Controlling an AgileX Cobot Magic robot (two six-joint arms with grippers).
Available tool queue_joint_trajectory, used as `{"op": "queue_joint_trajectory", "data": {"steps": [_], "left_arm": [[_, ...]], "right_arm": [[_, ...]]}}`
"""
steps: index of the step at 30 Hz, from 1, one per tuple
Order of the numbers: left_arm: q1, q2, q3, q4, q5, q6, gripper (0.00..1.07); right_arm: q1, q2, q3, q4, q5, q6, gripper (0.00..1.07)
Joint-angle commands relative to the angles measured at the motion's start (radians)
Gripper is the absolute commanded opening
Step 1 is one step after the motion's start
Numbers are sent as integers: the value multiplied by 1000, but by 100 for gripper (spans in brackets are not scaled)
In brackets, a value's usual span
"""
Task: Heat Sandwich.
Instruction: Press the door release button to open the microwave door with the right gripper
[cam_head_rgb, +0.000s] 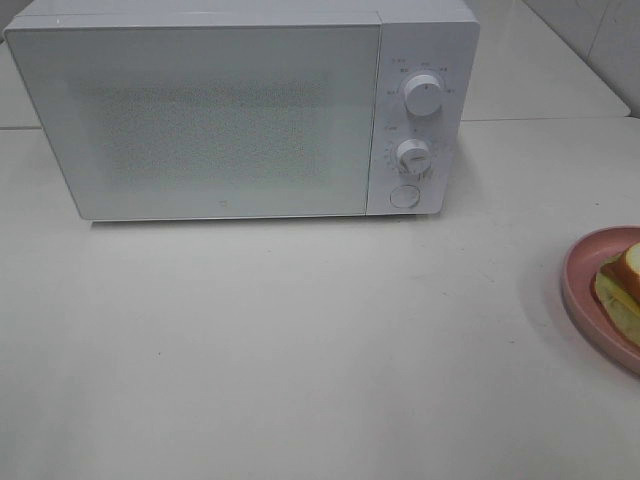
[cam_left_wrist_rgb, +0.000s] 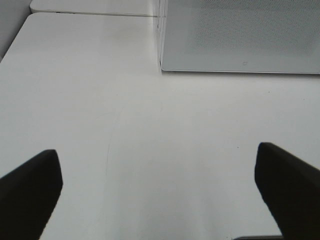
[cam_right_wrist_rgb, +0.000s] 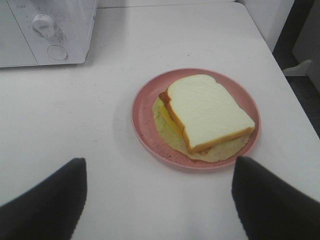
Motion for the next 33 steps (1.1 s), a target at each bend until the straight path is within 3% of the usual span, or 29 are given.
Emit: {"op": "queue_joint_trajectory", "data": {"steps": [1,21,33], "left_arm": [[0,-26,4,-2,-11,0,101],[0,-26,4,-2,-11,0,101],[0,-26,4,-2,-11,0,101]], "right_arm": [[-5,-26,0,3,-10,3,76],[-5,-20,-43,-1,-96,3,76],[-5,180,-41,-1,-316,3,76]]}}
